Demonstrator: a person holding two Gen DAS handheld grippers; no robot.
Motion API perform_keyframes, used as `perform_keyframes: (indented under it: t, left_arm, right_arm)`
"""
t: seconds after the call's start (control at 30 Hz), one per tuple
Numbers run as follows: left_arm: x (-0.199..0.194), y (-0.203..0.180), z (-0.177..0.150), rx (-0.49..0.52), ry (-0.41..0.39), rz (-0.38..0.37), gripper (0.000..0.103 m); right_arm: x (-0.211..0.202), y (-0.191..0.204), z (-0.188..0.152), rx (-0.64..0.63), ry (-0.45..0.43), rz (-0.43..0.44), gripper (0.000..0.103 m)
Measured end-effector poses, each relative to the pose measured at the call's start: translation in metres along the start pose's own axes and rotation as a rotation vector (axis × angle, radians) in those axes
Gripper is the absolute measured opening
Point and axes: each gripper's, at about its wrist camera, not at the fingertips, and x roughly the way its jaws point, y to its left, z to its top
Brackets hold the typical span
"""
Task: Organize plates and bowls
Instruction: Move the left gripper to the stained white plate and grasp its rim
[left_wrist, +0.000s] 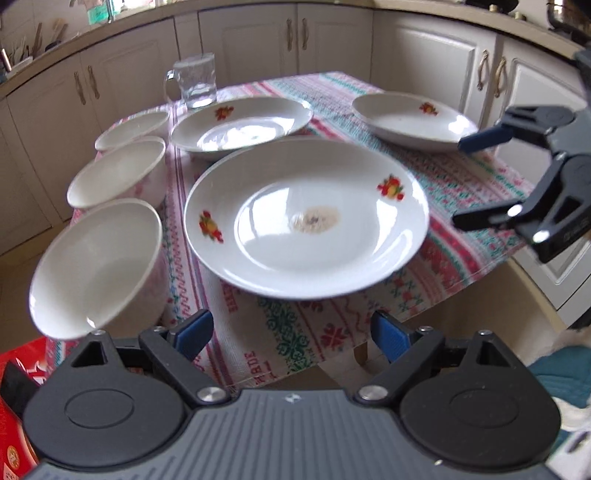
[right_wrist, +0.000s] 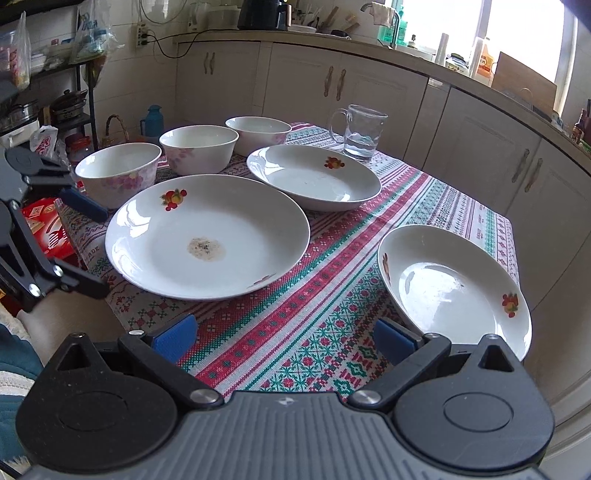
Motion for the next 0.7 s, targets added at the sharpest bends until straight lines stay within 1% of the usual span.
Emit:
perform_keyframes:
  t: [0.07, 0.23, 0.37, 0.43, 0.53, 0.7]
  left_arm:
    - [0.005, 0.001, -0.001, -0.012, -0.008, -0.002, 0.096]
    - [0.009, 0.003, 0.004, -0.044, -0.029, -0.042, 0.098]
    - [0.014, 0.001, 0.006, -0.061, -0.036, -0.035, 0.103]
    - [0.015, 0.0, 0.007, -0.067, -0.034, -0.034, 0.103]
    - [0.016, 0.0, 0.008, -0.077, -0.033, -0.027, 0.103]
    - [0.016, -0.002, 0.009, -0.096, -0.031, -0.009, 0.103]
  right_arm:
    - [-0.001, 0.0, 0.001, -0.007, -0.004, -0.001, 0.103]
    - [-0.002, -0.005, 0.002, -0.007, -0.007, 0.003, 0.103]
    - [0.002, -0.011, 0.004, -0.01, -0.003, 0.017, 0.103]
    - [0.005, -0.014, 0.007, -0.021, 0.0, 0.028, 0.103]
    - [0.009, -0.018, 0.014, -0.044, 0.001, 0.058, 0.103]
    - [0.019, -0.024, 0.03, -0.08, 0.016, 0.14, 0.103]
